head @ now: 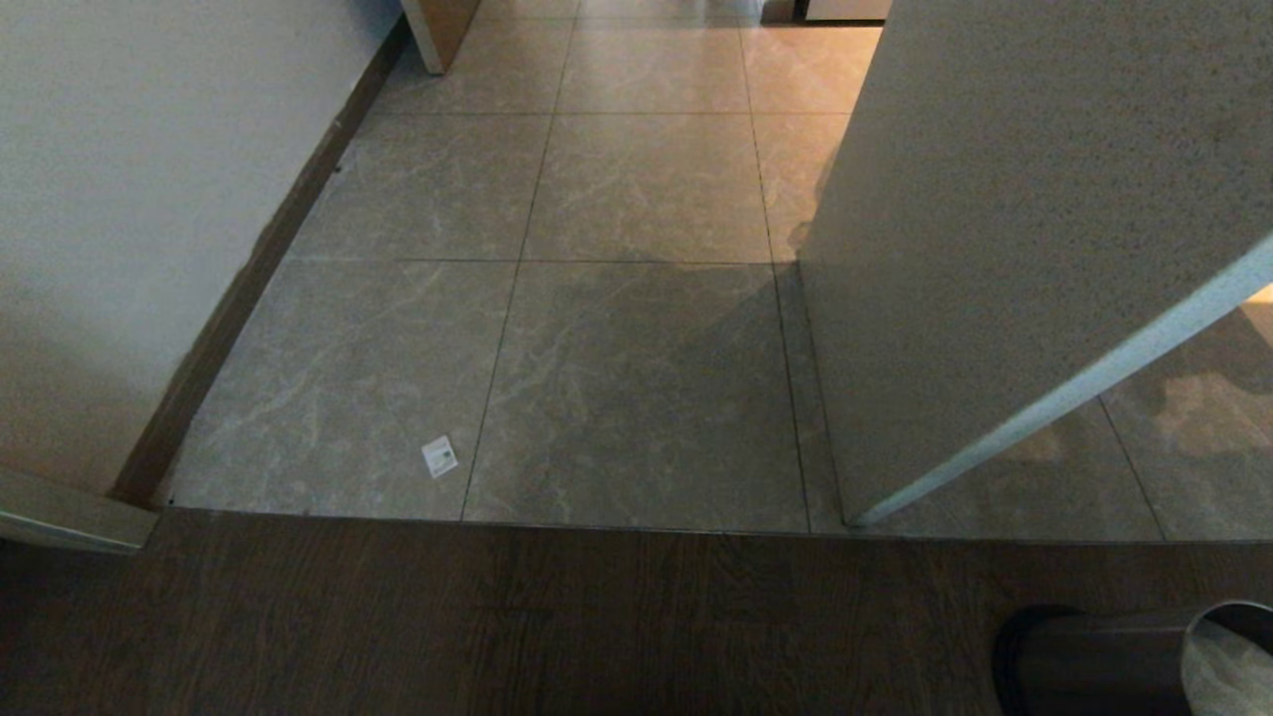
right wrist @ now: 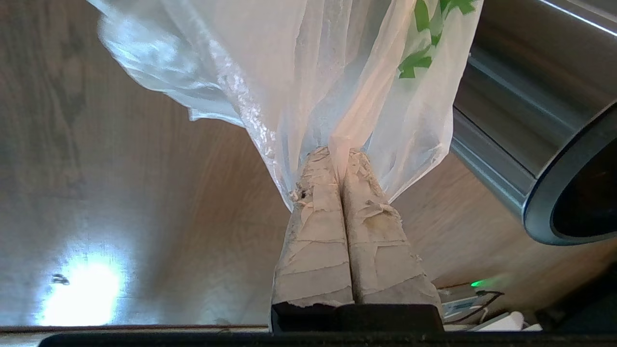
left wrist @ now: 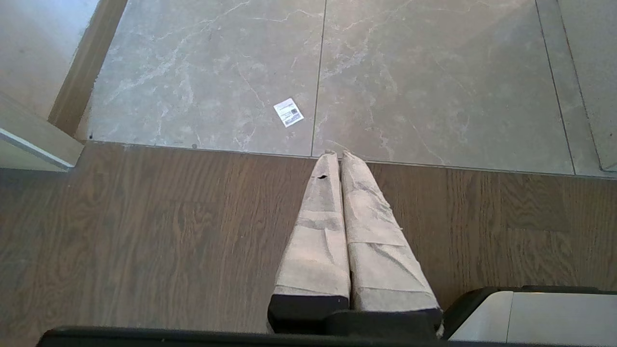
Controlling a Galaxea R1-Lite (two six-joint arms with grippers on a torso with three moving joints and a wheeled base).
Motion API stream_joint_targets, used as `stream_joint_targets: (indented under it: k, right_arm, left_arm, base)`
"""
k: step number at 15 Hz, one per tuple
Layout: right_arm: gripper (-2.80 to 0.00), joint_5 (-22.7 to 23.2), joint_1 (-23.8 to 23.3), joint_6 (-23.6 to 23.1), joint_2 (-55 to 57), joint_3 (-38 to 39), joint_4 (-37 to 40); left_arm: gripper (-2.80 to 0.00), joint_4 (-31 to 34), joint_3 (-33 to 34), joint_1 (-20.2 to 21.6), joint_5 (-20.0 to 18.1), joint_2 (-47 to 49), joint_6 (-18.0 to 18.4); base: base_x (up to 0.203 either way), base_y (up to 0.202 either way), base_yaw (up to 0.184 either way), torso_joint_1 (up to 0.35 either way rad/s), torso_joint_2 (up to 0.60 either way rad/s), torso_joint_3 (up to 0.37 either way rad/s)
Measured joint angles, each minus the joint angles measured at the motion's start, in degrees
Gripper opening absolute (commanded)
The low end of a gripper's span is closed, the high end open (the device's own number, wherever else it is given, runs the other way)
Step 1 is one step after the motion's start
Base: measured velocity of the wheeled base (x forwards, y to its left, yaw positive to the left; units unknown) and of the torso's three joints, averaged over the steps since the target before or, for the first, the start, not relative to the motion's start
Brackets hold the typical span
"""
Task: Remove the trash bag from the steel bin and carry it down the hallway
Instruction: Pick up the trash bag
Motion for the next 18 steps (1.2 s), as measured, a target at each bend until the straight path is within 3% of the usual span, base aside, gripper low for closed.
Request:
stream_joint_targets:
  k: [13, 14, 18]
  right_arm:
    - [-2.80, 3.63, -3.38, -4.88, 7.00, -5.87, 1.91]
    - [0.00, 3.99, -3.39, -4.81, 7.33, -6.08, 1.99]
    - [0.00, 7.10, -3.41, -4.62, 8.44, -6.43, 5.26]
  left_arm:
    - [-2.80, 0.00, 0.00, 0.00, 0.00, 0.00, 0.00]
    - [-2.80, 0.00, 0.00, 0.00, 0.00, 0.00, 0.02]
    - [-2.80, -0.02, 0.00, 0.00, 0.00, 0.00, 0.00]
  base:
    - [0.000, 0.000, 0.000, 0.000, 0.00, 0.000]
    - [0.000, 0.000, 0.000, 0.000, 0.00, 0.000]
    - [0.000, 0.000, 0.000, 0.000, 0.00, 0.000]
